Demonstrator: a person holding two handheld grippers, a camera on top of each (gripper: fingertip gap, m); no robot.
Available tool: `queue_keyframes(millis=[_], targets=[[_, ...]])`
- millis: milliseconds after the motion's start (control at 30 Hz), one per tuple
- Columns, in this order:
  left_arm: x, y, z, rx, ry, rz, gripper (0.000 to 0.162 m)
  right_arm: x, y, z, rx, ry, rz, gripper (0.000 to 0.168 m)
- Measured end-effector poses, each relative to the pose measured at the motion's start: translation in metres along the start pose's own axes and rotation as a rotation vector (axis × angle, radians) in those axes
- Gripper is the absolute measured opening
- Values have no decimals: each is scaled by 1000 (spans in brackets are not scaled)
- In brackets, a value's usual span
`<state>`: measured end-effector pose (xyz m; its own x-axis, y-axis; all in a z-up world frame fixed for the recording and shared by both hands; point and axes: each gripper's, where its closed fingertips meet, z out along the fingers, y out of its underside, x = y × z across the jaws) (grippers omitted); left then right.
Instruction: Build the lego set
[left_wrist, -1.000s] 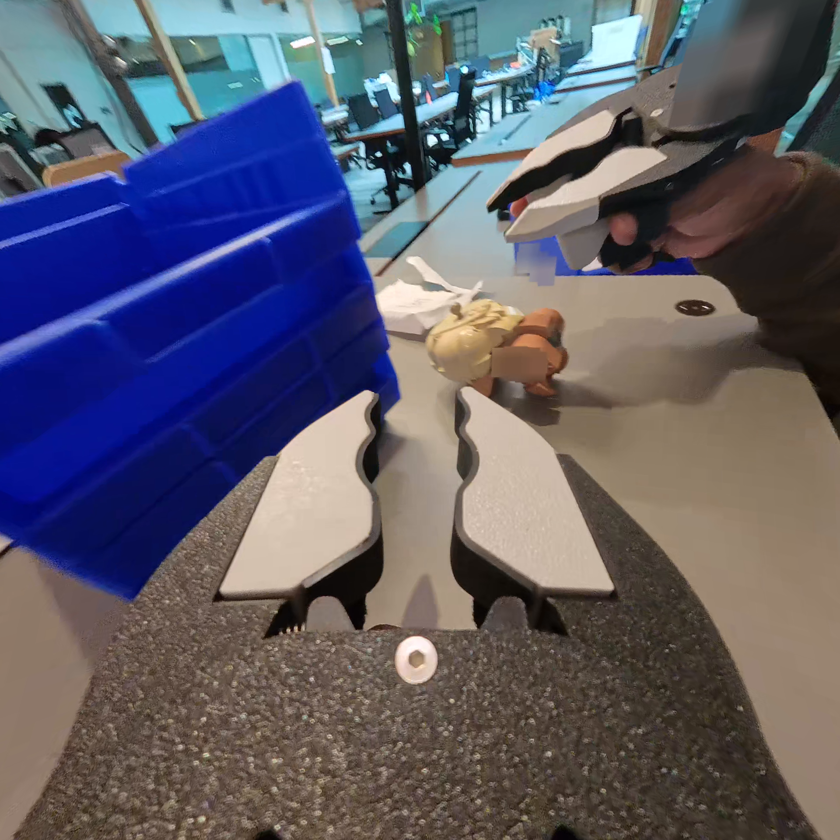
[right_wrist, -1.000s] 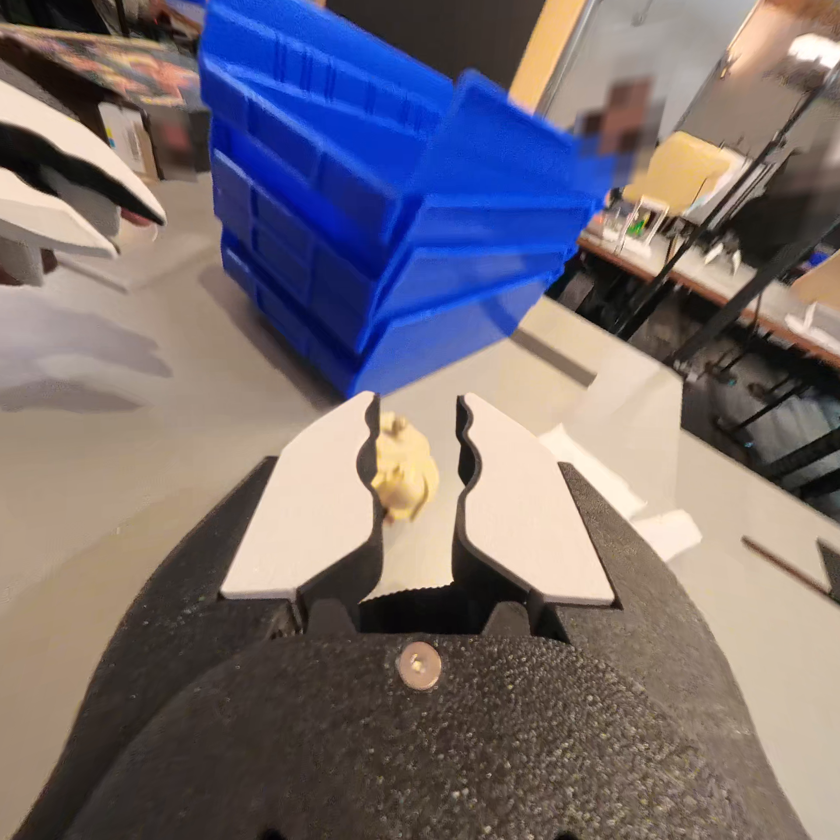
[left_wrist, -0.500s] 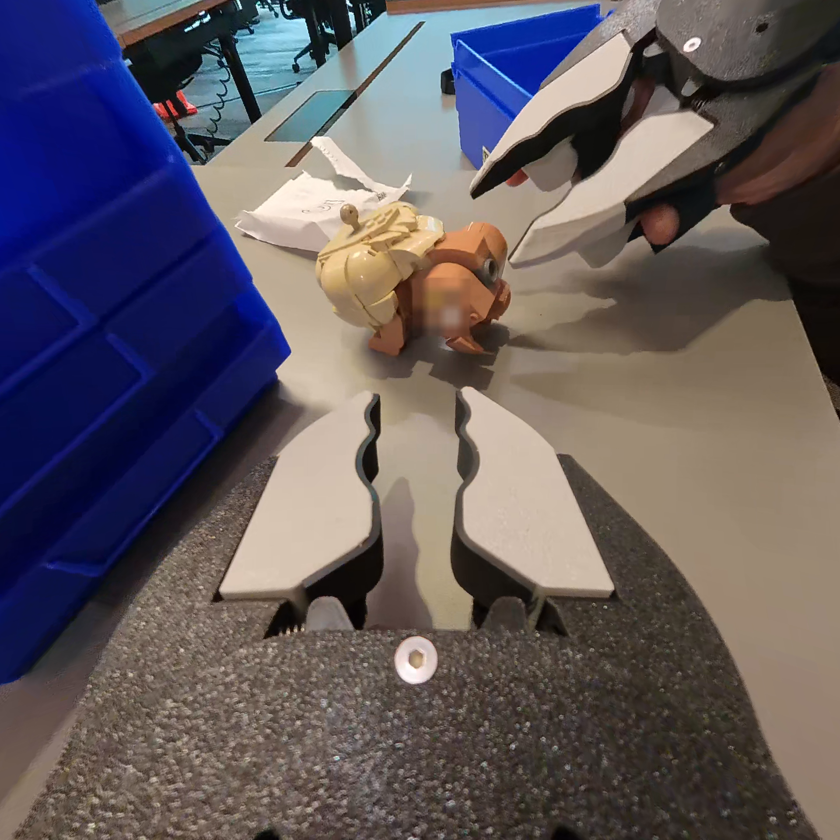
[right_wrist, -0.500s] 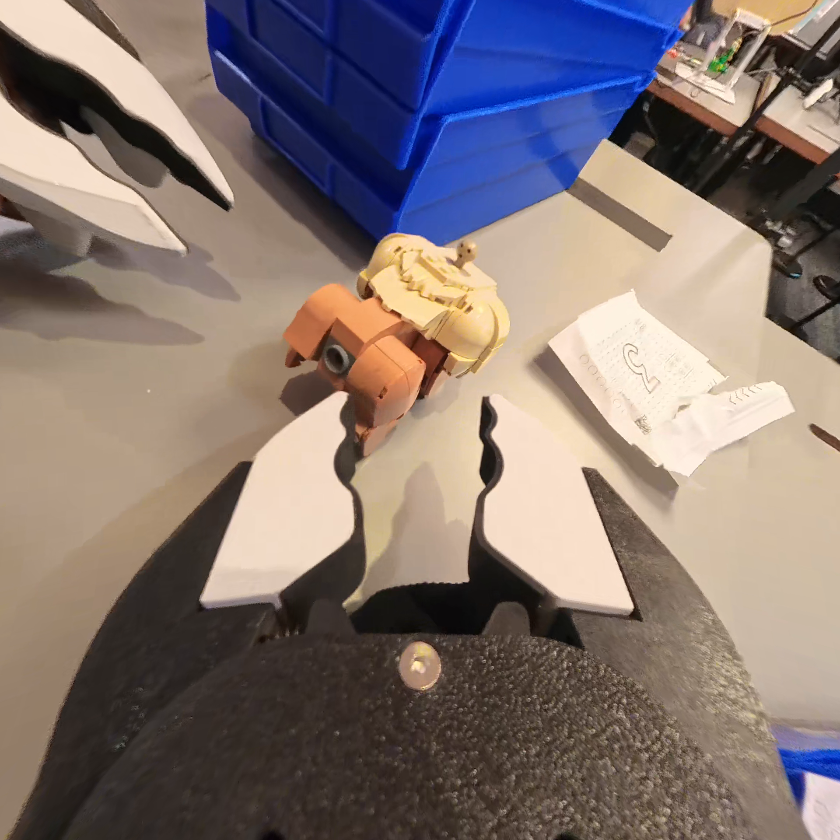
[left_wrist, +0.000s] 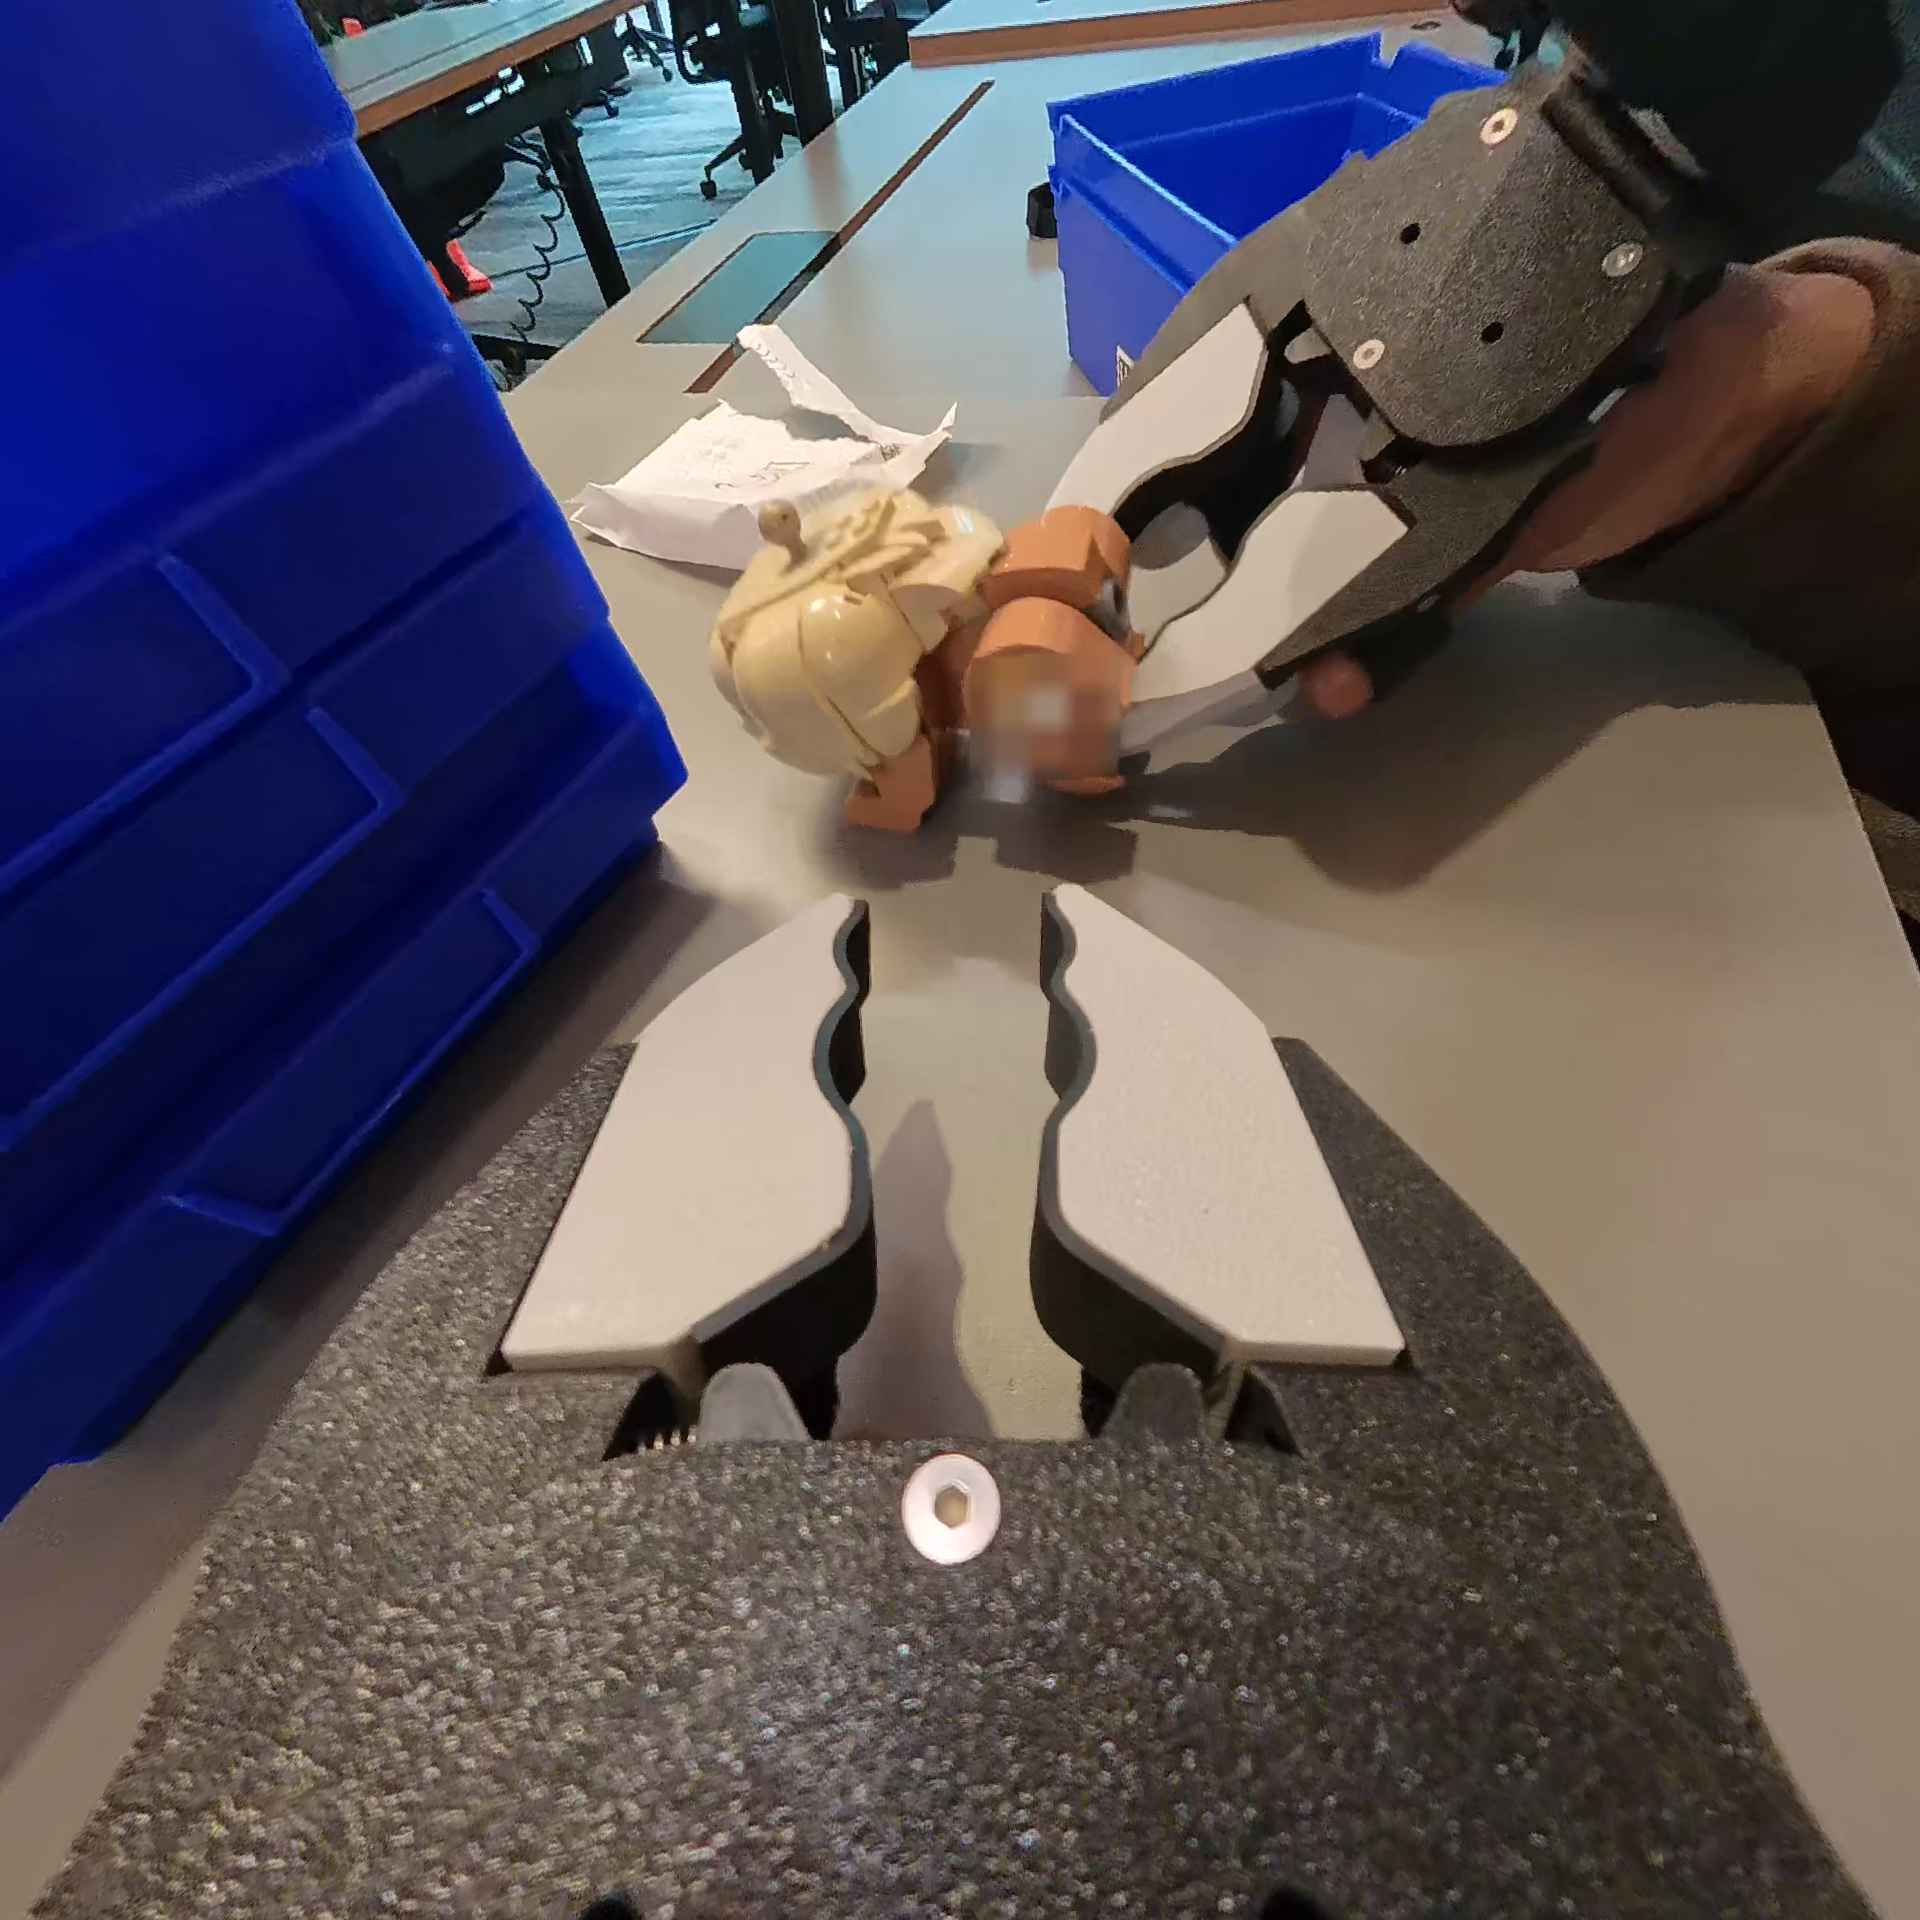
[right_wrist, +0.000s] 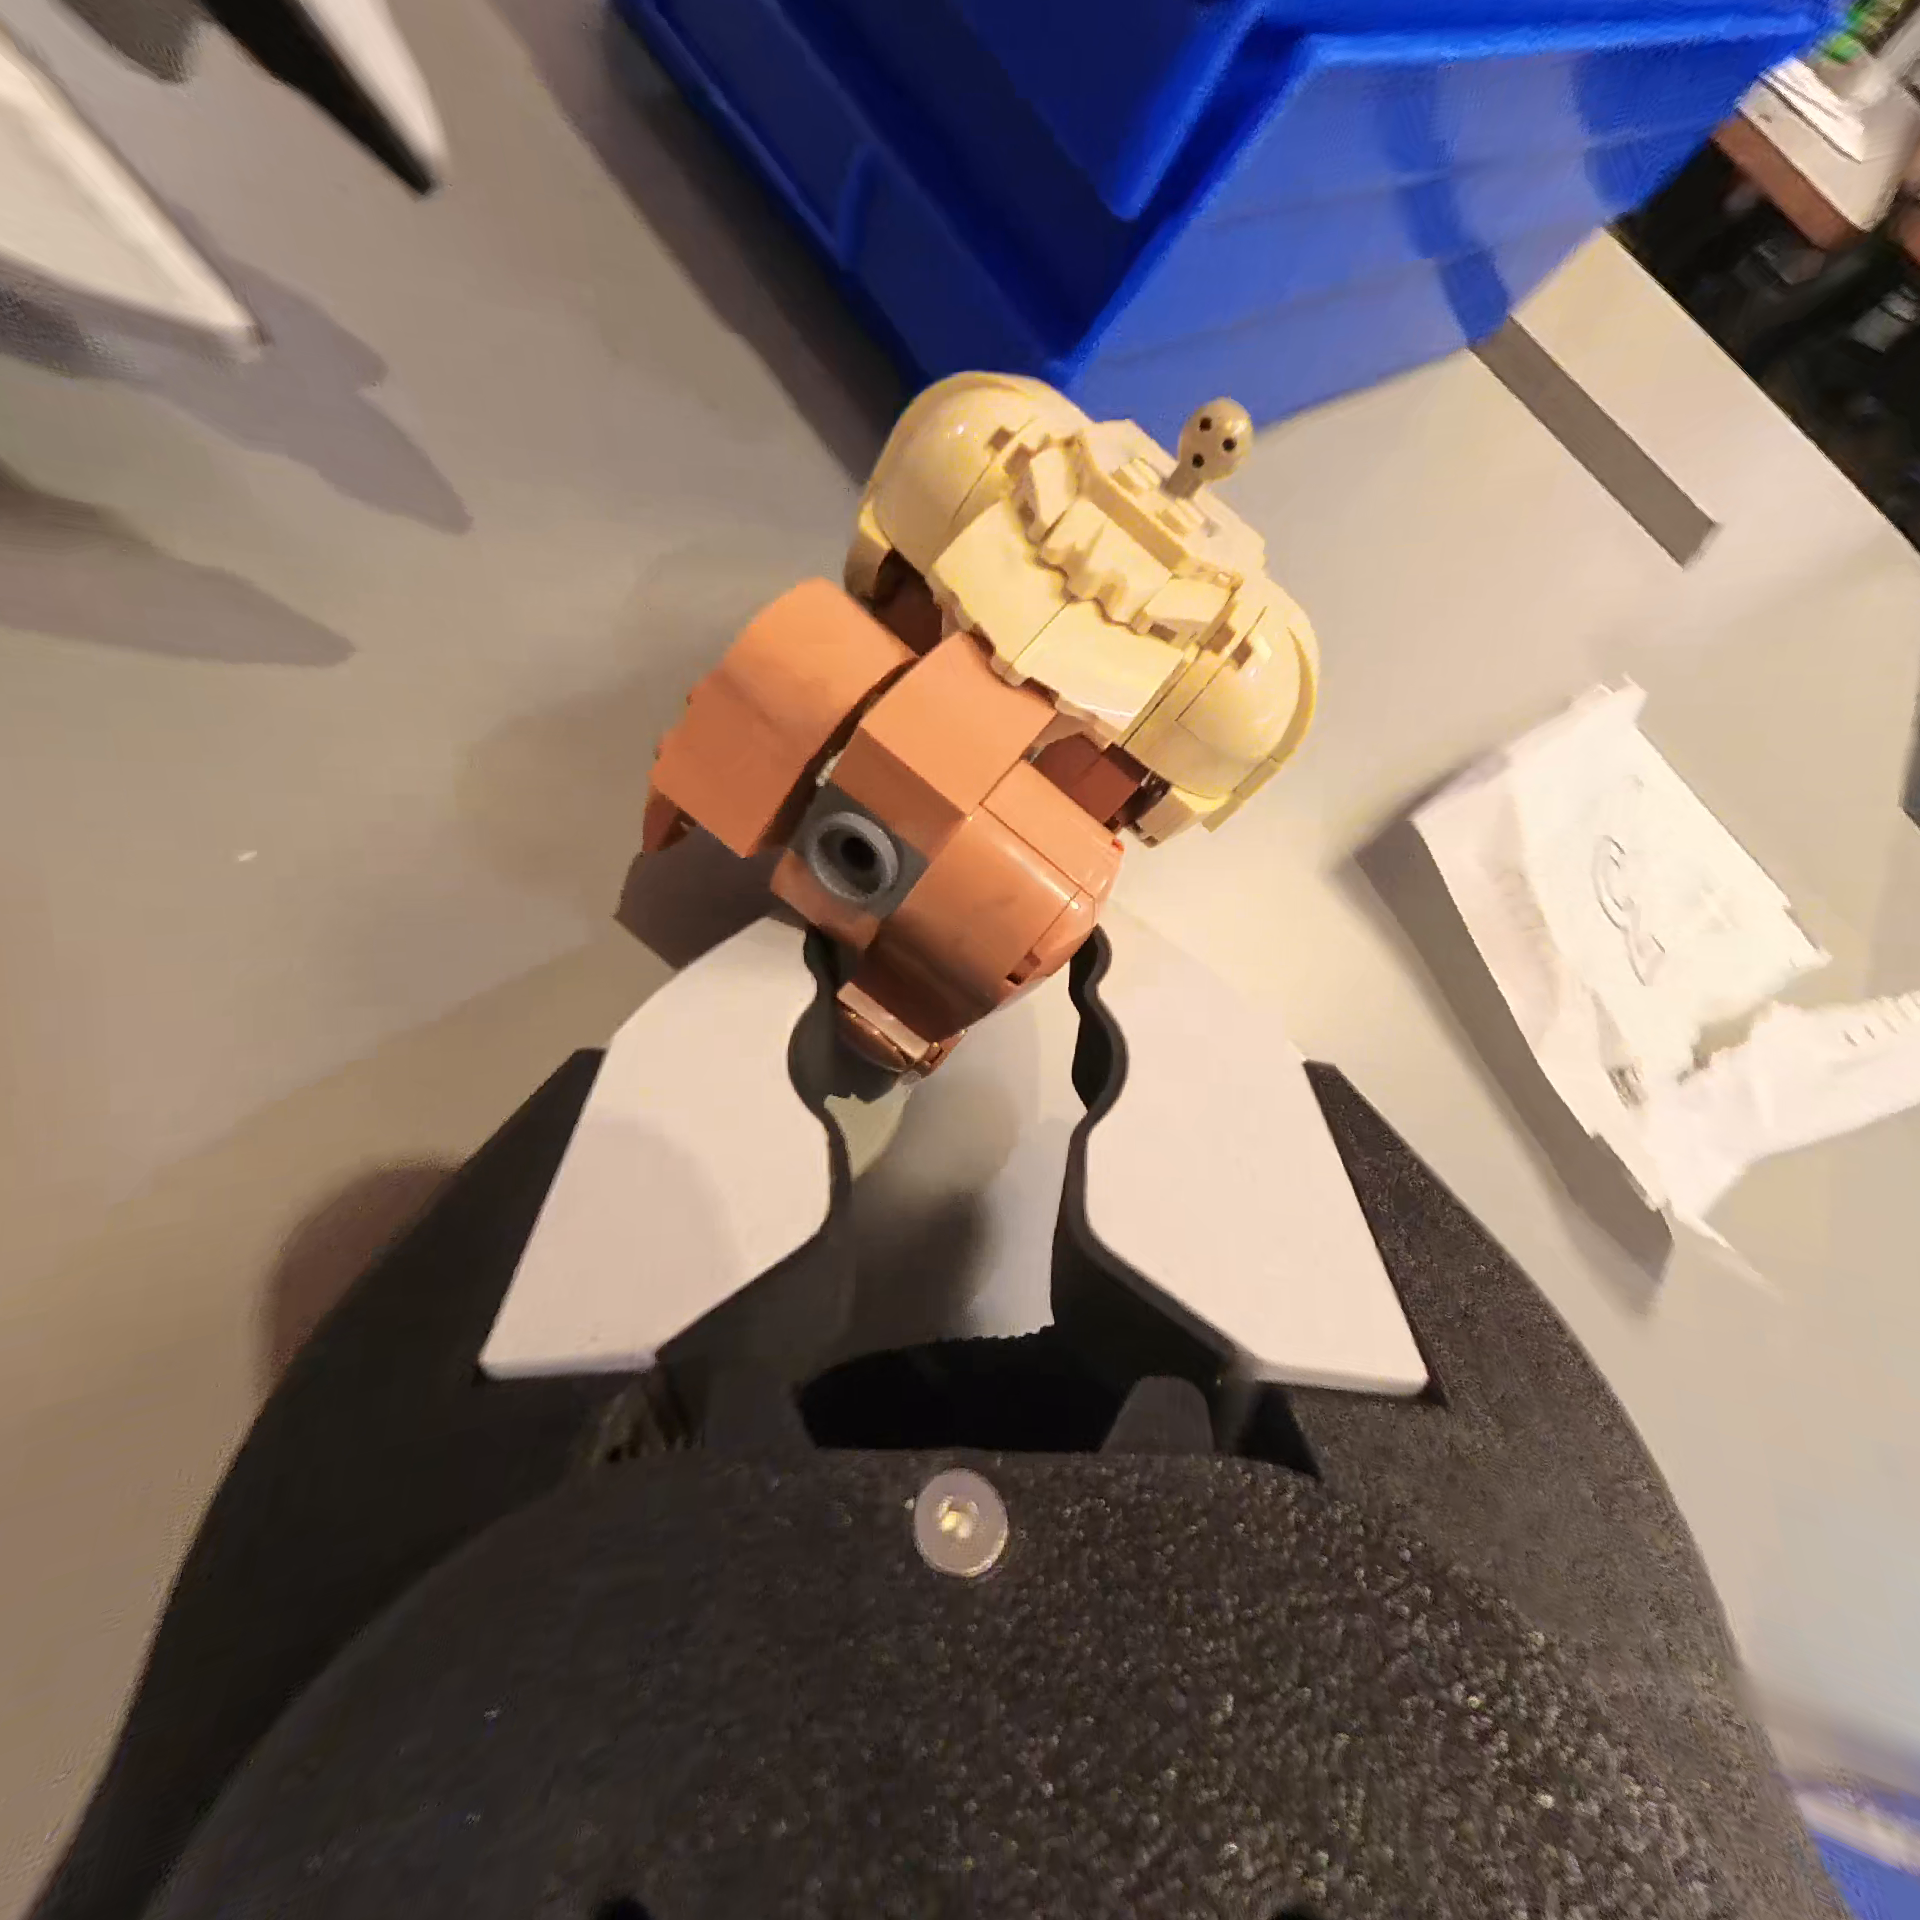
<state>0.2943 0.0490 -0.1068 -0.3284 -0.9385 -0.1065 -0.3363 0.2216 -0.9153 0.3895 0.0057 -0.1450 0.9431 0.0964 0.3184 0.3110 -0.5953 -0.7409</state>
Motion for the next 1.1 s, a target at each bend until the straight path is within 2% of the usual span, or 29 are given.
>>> queue_keyframes(millis=[267,333,433,600,800,900,967,1100], targets=[[0,-14,-8,61,32,74,34,-53,-8,-19,179,-542,-367,42],[9,-16,-8,60,86,126,41,-62,-7,-19,187,-606,-444,40],[22,-19,-8,52,168,204,50,-61,-4,-16,152,-615,-480,35],[30,-22,-9,-23,270,276,62,-40,16,-29,90,-395,-492,41],[37,-36,-2,-108,383,192,72,-34,0,-71,259,-45,-291,38],[43,-35,8,-203,381,243,76,-59,-20,-88,370,1,-205,37],[46,-30,17,-284,364,293,77,-72,-29,-84,391,38,-149,36],[47,-15,31,-428,339,327,76,-65,-28,-65,263,307,-160,37]])
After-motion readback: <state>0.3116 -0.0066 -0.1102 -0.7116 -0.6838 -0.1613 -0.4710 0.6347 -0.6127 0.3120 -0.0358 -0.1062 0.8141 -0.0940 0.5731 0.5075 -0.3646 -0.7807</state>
